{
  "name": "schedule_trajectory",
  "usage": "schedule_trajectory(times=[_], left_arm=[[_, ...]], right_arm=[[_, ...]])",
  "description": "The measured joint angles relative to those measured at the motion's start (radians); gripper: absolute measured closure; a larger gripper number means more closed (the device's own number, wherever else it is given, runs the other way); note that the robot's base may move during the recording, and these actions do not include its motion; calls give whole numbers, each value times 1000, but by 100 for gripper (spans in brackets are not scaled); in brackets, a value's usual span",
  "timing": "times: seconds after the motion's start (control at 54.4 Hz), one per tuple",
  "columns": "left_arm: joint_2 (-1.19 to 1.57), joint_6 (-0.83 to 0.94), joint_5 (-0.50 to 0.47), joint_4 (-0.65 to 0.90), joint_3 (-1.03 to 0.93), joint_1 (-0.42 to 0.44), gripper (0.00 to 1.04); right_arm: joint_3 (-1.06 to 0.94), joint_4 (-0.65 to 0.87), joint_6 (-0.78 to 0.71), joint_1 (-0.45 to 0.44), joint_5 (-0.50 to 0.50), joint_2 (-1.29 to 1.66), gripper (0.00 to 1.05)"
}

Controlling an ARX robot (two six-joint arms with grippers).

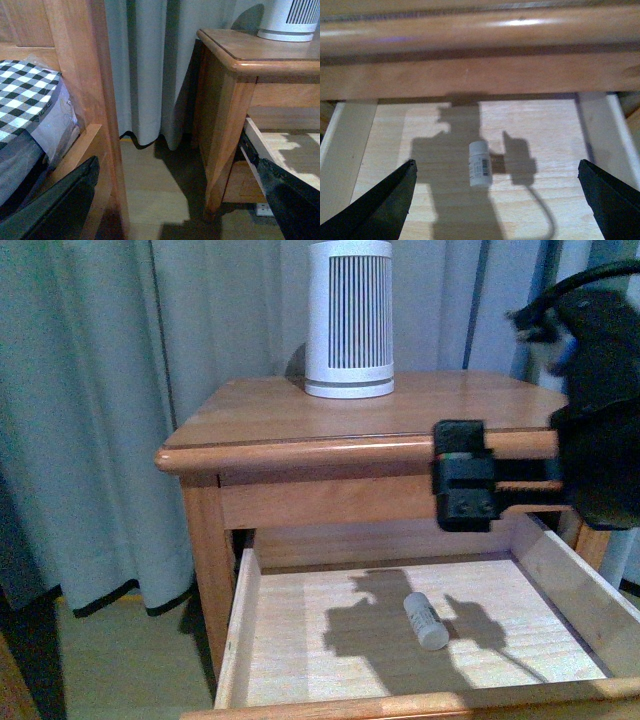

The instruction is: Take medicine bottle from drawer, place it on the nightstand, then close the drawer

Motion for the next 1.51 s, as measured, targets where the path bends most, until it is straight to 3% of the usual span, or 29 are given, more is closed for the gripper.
schedule_trajectory(times=[0.404, 0.955, 1.415, 1.507], left_arm=[[0, 0, 0, 0, 0, 0, 7], [0, 0, 0, 0, 0, 0, 7], [0, 0, 0, 0, 0, 0, 7], [0, 0, 0, 0, 0, 0, 7]], right_arm=[[182, -6, 51, -22, -18, 364, 7], [325, -32, 75, -10, -12, 556, 7], [349, -74, 97, -7, 24, 565, 72], [349, -132, 139, -5, 22, 531, 74]])
